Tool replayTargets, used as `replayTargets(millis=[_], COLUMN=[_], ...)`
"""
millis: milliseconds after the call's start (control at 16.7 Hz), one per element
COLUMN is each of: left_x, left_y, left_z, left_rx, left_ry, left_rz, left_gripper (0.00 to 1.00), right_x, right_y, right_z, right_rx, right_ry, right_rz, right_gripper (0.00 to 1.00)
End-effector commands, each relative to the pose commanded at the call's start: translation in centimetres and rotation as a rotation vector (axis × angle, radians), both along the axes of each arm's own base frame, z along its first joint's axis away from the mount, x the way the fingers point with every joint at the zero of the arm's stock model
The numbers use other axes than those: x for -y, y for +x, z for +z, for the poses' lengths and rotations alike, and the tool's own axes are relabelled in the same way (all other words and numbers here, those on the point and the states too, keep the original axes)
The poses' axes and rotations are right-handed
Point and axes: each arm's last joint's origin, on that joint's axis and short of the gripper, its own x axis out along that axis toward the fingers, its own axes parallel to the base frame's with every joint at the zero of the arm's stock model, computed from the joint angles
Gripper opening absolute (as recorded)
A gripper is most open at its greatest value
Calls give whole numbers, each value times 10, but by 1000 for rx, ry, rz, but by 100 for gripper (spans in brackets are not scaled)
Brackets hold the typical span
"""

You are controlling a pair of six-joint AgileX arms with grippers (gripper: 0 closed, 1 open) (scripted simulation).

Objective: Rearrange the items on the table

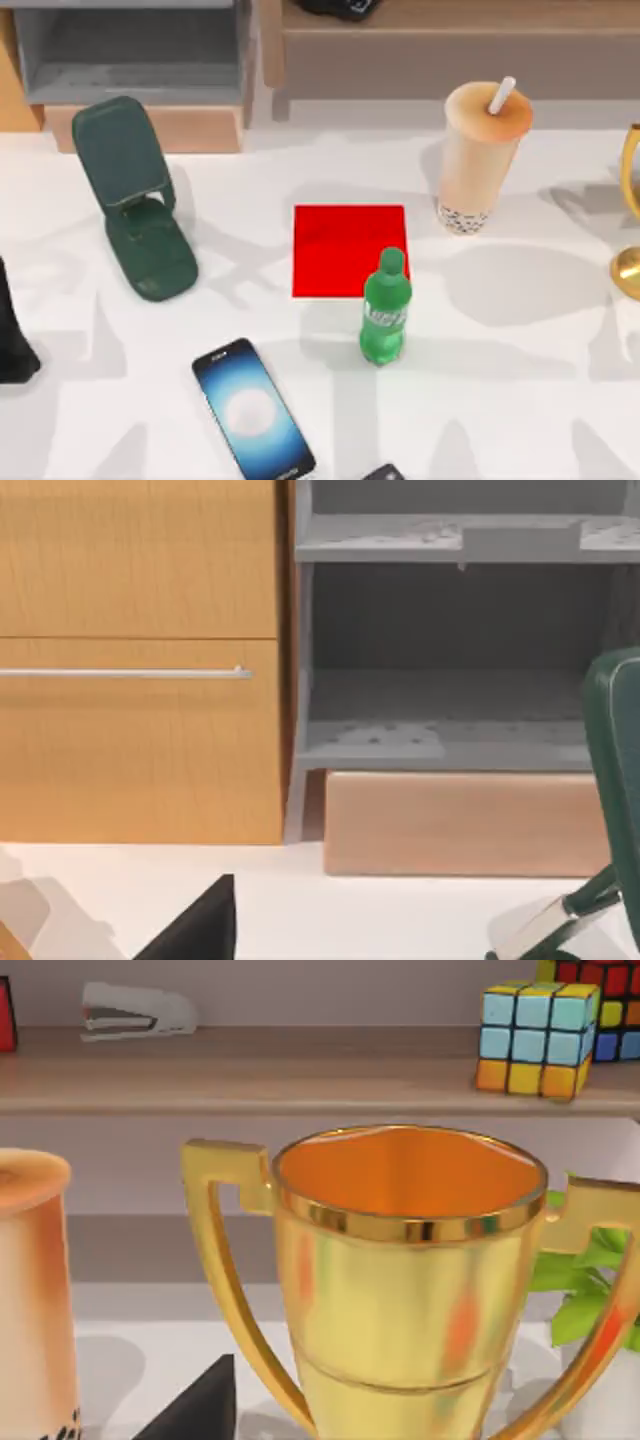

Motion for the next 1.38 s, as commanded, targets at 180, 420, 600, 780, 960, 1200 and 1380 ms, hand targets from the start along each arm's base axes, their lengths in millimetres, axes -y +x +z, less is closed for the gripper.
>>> replayTargets(millis=[180,420,600,780,960,1200,1380], left_x=[0,-2,-6,-14,-27,-54,-76], left_y=[0,3,16,48,99,182,239], left_z=[2,28,65,103,128,129,107], left_rx=[-8,-113,-266,-476,-720,-1046,-1256], left_ry=[-1,-5,-10,-18,-34,-69,-104], left_rz=[0,12,40,78,117,159,178], left_gripper=[100,100,100,100,100,100,100], right_x=[0,0,0,0,0,0,0], right_y=[0,0,0,0,0,0,0], right_z=[0,0,0,0,0,0,0], right_rx=[0,0,0,0,0,0,0], right_ry=[0,0,0,0,0,0,0], right_rz=[0,0,0,0,0,0,0], right_gripper=[100,100,100,100,100,100,100])
